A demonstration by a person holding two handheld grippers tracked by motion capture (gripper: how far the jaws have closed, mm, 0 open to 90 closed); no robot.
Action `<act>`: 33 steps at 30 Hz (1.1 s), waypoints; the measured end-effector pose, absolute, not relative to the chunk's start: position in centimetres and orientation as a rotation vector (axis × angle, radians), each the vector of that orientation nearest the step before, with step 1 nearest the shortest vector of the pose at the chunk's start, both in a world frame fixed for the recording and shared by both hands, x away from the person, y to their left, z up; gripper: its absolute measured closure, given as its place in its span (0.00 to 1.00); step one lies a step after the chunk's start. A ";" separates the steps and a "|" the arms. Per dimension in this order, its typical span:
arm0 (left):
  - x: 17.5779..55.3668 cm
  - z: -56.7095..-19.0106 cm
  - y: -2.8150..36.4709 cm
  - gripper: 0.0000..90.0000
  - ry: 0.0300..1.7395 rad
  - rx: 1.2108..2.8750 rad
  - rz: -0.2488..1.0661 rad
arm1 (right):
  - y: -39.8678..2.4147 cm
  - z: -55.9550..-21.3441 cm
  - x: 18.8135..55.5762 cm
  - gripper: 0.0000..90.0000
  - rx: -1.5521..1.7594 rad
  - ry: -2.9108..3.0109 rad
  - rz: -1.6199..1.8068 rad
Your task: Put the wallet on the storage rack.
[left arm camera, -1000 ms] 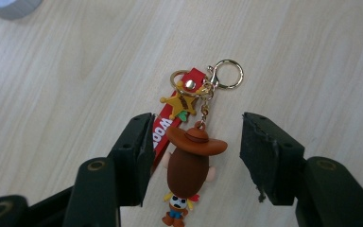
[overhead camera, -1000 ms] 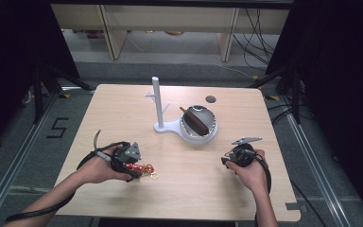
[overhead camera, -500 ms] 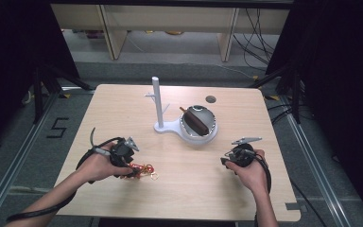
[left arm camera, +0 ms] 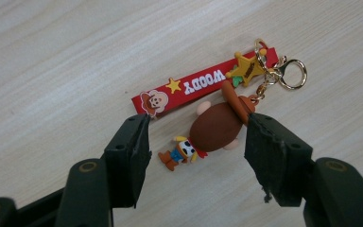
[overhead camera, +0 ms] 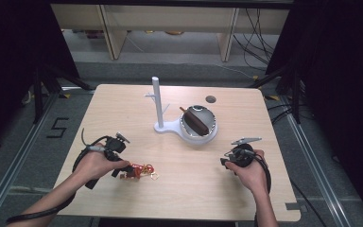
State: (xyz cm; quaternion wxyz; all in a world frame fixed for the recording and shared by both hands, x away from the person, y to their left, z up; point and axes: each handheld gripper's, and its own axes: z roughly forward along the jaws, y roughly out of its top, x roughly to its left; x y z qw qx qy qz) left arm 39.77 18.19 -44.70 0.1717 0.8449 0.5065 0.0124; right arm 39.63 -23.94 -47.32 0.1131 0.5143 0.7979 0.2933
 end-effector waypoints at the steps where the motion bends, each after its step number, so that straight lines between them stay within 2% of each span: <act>1: 39.7 -44.7 18.1 0.45 1.450 2.384 0.024 | -23.9 -47.3 39.6 0.63 1.509 2.341 0.860; 6: 39.7 -44.8 17.9 0.44 1.443 2.460 0.004 | -24.0 -47.3 39.6 0.63 1.507 2.344 0.860; 19: 39.6 -44.7 16.7 0.45 1.521 2.500 0.001 | -24.0 -47.3 39.7 0.62 1.505 2.366 0.844; 33: 40.2 -44.8 13.9 0.48 1.454 2.591 -0.005 | -23.9 -47.4 39.6 0.62 1.505 2.354 0.864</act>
